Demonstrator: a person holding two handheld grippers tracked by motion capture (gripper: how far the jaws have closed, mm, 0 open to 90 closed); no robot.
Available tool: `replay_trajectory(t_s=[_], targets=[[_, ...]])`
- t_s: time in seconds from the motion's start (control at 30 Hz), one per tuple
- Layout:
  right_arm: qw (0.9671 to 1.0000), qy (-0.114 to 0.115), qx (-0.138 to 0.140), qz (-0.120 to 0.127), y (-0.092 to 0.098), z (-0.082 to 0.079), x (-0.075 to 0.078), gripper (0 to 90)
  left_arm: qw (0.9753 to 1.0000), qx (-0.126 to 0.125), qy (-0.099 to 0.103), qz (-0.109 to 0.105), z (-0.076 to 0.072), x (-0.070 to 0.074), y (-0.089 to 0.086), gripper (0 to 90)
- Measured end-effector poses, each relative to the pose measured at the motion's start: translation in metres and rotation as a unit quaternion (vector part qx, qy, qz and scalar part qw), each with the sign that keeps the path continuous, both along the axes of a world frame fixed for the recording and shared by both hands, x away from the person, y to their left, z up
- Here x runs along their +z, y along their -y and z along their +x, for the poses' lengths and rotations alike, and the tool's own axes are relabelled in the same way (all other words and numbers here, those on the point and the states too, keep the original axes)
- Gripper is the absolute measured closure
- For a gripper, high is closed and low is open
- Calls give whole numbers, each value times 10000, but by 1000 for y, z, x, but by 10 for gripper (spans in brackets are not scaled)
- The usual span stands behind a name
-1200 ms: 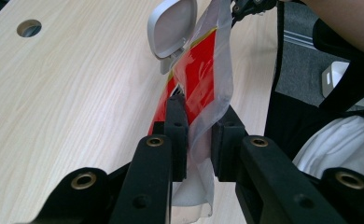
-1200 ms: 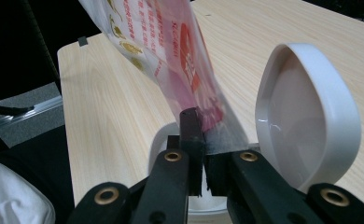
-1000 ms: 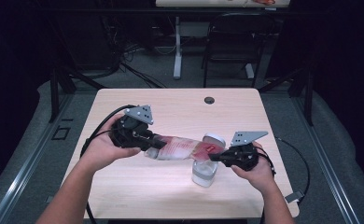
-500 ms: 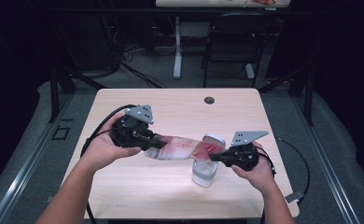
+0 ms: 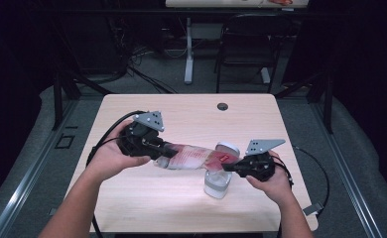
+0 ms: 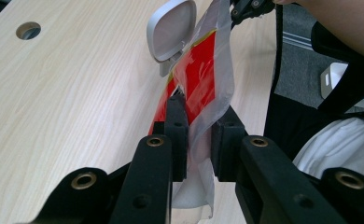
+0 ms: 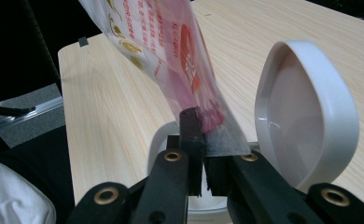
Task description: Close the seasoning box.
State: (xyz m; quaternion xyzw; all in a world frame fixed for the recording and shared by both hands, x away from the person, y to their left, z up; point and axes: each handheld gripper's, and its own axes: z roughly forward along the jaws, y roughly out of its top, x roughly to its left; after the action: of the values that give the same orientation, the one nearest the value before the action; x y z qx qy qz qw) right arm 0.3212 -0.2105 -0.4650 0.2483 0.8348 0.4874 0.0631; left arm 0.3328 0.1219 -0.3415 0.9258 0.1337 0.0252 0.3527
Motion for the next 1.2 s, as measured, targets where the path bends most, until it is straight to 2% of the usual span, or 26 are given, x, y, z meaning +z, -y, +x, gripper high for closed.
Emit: replay_trajectory(t_s=[0.87, 1.2], targets=[[10000, -42, 14, 33, 1, 0, -1, 876, 10000, -14, -7, -9, 0, 2, 3, 799], [9998, -129, 174, 30, 1, 0, 0, 887, 10000, -23, -22, -20, 0, 3, 2, 800]])
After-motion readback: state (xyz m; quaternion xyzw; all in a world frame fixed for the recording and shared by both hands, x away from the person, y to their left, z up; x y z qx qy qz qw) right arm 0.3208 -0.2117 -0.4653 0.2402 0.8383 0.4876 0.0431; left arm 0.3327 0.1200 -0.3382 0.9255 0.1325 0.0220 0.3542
